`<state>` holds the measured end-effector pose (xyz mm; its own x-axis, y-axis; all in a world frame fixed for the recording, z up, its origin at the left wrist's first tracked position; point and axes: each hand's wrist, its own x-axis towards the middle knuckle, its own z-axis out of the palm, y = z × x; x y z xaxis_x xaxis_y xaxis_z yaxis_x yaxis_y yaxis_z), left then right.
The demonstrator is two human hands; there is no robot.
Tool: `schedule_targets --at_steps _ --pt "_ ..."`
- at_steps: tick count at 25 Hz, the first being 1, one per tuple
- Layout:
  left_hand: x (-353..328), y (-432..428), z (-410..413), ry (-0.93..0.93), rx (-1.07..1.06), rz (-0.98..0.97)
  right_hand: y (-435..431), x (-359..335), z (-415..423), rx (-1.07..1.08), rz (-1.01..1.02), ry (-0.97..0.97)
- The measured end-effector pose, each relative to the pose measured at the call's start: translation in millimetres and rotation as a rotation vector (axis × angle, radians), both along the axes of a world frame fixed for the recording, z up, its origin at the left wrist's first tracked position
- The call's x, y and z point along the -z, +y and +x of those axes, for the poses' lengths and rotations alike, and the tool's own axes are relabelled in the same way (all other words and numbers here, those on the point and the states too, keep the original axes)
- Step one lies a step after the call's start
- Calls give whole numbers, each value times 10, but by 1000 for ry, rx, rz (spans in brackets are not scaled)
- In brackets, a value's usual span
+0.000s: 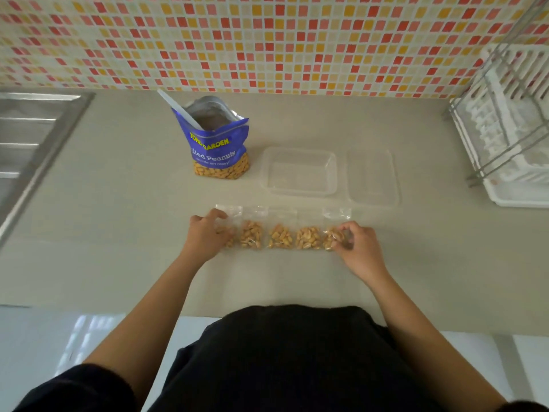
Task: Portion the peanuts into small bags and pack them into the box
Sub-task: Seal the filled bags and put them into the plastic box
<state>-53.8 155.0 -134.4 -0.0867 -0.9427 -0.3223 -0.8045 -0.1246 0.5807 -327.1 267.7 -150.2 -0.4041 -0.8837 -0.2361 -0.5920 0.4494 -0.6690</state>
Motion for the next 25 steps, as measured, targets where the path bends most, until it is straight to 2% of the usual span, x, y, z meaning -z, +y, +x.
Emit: schedule_targets --at_steps 4,7,9,11,14,16,18,23,25 --pt "-42 -10 -57 38 -30 2 -35 10 -10 -14 -15 -35" --pt "-82 -6 -50 66 -23 17 8 6 4 53 -102 -114" --pt "-125 35 -25 48 23 -137 70 -48 6 116 -182 -157" --pt "-249 116 -37 105 121 -342 121 -131 -14 161 -292 -191" --pt "-461 159 -229 281 194 -416 18 -328 -28 178 -385 -269" --pt "-616 20 -515 361 201 -382 -230 -464 -41 164 -404 -300" --pt "-657 -257 -825 368 222 -338 -572 -526 -87 119 -373 -222" --pt "-368 -893 -1425 157 245 -35 -1297 -415 -151 -78 -63 96" --pt "-240 -932 -1536 49 308 24 -1417 -354 -124 -160 46 186"
